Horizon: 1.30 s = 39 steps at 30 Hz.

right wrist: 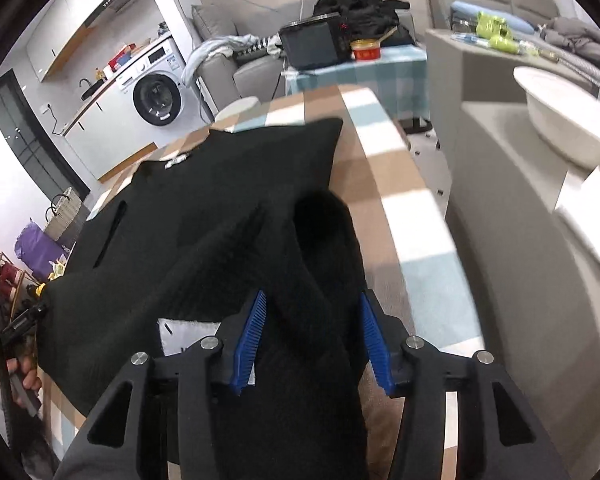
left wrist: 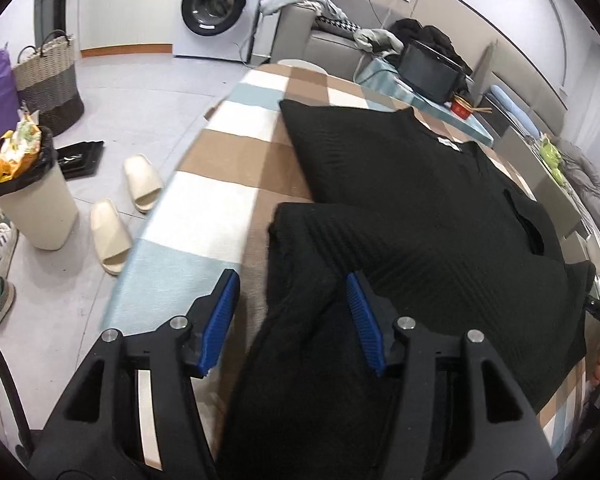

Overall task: Fold small clothes
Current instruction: 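Lay the folded hem down on the sweater and open both tools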

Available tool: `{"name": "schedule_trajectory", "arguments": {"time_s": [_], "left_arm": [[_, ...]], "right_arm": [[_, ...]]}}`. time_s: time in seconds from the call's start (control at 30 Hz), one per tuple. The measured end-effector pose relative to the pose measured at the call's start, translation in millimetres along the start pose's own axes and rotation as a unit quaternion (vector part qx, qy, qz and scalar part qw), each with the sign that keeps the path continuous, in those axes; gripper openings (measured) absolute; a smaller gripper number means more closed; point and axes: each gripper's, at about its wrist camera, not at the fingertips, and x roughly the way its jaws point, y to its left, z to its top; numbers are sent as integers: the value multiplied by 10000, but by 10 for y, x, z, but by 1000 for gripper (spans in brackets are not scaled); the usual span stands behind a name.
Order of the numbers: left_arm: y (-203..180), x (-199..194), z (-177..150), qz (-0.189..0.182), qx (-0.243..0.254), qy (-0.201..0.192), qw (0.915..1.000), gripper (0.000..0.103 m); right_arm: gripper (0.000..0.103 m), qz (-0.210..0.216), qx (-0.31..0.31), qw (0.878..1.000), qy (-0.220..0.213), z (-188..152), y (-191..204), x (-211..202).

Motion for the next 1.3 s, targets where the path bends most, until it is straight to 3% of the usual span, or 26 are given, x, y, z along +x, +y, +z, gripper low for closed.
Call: {"name": "schedule_trajectory", "arguments": {"time_s": [0.17, 0.27, 0.37, 0.7, 0.83, 1.03, 1.17, 1.3], "left_arm": [[-202, 138, 50, -73, 293, 100, 9995, 27], [-268, 137, 39, -40, 482, 139, 9987, 21], [-284, 110, 8, -75, 517, 156, 9985, 21], [-235, -161, -237, -100, 613, 248, 9978, 21], [-127, -254, -276, -84, 439, 191, 9988, 34], [170, -564, -394, -75, 51, 74, 9999, 50], [263, -646, -509, -77, -31, 139, 9999, 50], [199, -656, -579, -48, 95, 192, 9998, 50]], "right_arm": [[49, -53, -299, 9995, 55, 4, 135, 133], [35, -76, -525, 9985, 138, -3, 217, 176], [30, -31, -726, 9970, 251, -62, 288, 196], [30, -108, -972, 9942, 455, -355, 433, 14], [31, -81, -828, 9957, 401, -393, 376, -58], [41, 150, -263, 9992, 260, -367, 45, -344], [43, 209, -96, 9996, 140, -450, -135, -555], [43, 289, -223, 9992, 192, -489, -88, -510]]}}
